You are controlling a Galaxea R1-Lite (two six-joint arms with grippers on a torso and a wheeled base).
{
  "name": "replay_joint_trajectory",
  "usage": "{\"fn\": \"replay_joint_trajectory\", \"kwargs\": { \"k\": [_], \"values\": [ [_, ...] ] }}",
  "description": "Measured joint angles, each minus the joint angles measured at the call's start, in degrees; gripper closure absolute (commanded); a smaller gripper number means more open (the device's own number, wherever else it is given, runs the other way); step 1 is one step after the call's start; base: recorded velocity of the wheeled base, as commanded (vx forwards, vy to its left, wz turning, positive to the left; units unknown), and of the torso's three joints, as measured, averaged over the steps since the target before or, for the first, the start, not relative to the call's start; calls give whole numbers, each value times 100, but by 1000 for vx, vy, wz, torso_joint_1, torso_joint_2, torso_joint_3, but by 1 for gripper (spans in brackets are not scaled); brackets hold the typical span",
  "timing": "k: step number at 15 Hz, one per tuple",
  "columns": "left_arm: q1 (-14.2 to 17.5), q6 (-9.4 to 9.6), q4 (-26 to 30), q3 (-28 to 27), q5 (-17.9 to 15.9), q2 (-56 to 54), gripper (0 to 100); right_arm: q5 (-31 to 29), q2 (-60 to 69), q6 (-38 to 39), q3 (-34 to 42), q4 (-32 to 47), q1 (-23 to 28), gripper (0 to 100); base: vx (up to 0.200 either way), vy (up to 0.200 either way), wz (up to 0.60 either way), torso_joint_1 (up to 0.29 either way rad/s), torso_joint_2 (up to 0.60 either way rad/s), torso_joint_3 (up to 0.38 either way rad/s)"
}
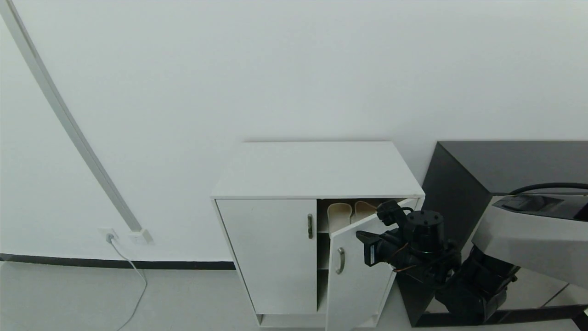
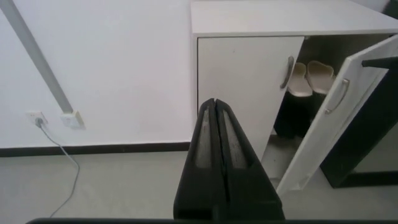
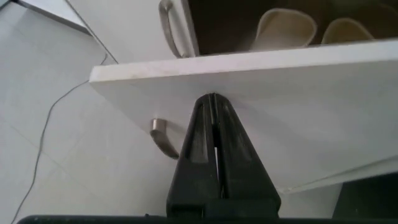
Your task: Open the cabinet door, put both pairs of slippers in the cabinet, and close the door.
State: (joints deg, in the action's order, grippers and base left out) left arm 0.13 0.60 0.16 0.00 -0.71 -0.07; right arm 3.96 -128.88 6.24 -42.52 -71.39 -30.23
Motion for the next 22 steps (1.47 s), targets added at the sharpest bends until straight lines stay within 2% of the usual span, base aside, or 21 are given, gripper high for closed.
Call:
{"fn": "replay_joint_trajectory", "kwargs": {
  "k": [16, 22],
  "values": [
    [-4, 2, 2, 0, 0, 0, 100, -11, -74, 10, -196, -2, 48, 100, 0, 0, 0, 0, 0, 0],
    [-4, 0, 2, 0, 2, 0, 100, -150, 639, 22, -59, 33, 69, 100, 0, 0, 0, 0, 0, 0]
  ]
}}
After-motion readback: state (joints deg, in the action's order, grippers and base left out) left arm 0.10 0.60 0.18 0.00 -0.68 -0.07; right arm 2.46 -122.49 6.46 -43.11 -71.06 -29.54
